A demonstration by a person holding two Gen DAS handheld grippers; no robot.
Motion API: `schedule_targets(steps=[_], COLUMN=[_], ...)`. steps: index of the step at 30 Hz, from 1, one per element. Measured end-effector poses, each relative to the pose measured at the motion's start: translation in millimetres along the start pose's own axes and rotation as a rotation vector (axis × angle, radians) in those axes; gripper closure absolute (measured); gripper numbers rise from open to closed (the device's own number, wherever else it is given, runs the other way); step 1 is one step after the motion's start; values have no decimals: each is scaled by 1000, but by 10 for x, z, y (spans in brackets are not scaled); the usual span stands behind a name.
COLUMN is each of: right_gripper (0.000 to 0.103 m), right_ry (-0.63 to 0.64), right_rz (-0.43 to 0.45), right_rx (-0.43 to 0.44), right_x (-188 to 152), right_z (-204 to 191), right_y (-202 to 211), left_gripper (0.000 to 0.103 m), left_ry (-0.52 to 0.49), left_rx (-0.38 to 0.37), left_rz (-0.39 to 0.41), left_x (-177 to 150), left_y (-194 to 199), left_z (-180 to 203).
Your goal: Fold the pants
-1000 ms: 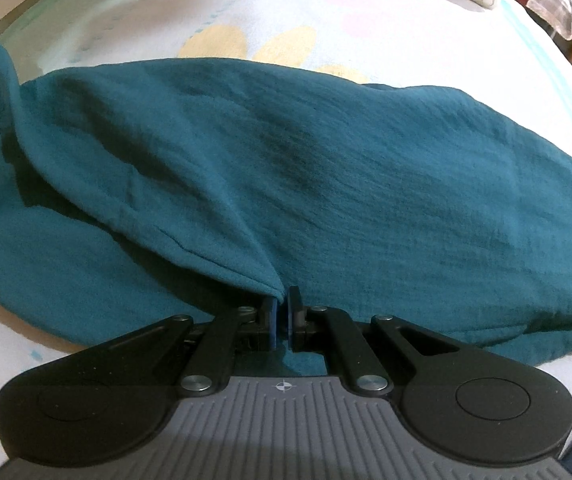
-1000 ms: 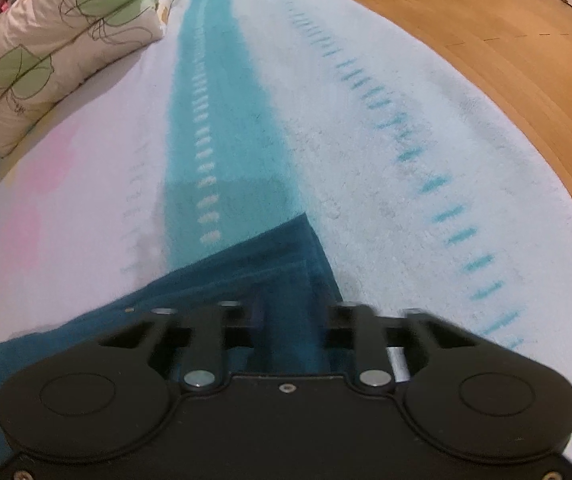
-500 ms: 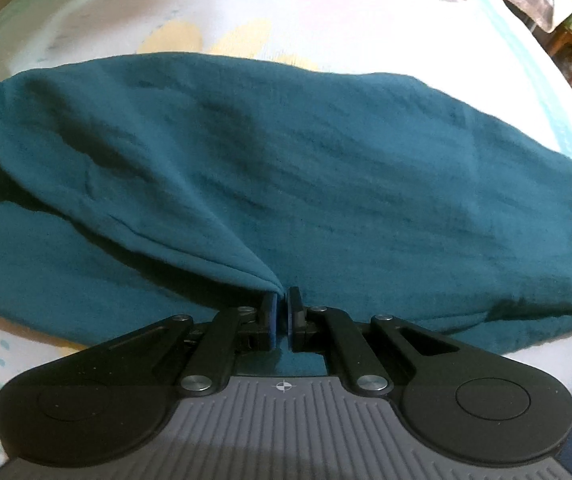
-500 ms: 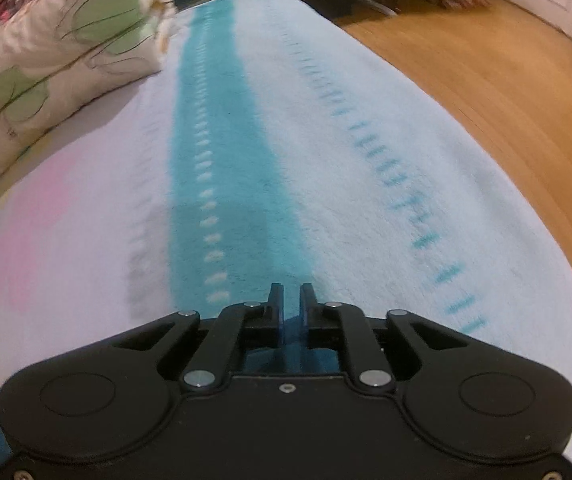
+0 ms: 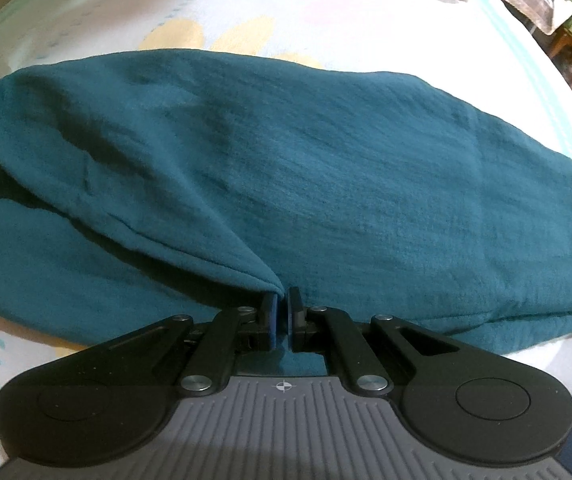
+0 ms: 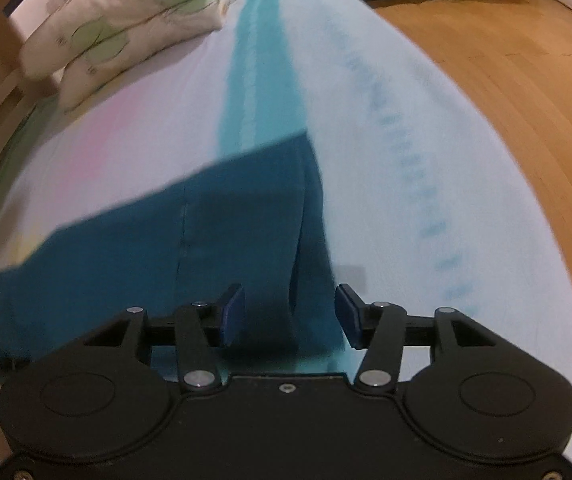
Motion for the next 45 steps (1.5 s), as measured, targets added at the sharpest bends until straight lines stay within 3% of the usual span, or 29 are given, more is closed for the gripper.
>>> schedule_targets(steps=[5,6,7,8,9,10,15,19,21,29,34,40,45], right_gripper=[45,49,55,68,88,89,89,83,75,62,61,60,60], right_ry=[37,37,39,51,66,76,19,32,21,-15,11,140,282], right_rz=[23,19,13,-1,-10,-7,12,-98,-136,-33,23,31,14], right_rx=[17,24,40,52,49,48,-9,-122,-192,-276,-212,-54,102], right_x=[-35,-11,-36,-14,2,59,200,66,13,162,348,512,504], right_z=[-87,-103,-109,-144,-173,-199,-103,37,109,33,-347,-1297,-2267], right_y=[-164,-205,-224,-239,-228,-174,30,-253,-318,148,367,327,121], left_gripper=[98,98,98,98,98,98,97,97,96,94,94,94,94], left_ry=[6,7,9,11,13,13,20,-19,-40,-105,-114,-112,-97], left_rx=[-2,-2,-2,-2,0,-1,-37,-17,-12,-56,-113,-135,-68], left_rz=[-3,-3,-4,-5,-6,-6,-19,-5,-4,36,9,18,52], left_x=[0,1,2,5,5,6,-19,-38,-50,-106,-194,-244,-93], left_y=[6,5,4,3,7,13,36,31,74,377,452,542,657], left_z=[-10,-10,-11,-13,-6,-3,41,108,110,73,62,-79,-543])
Point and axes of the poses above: each gripper's, at about its wrist camera, not at the fingertips, and y roughly against the way its jaws point, z to its right, x to its top, the point moved 8 cm from there along -y, roughly the way its jaws point, and after that the axes turned 10 degrees about y, right-handed, at the moved point
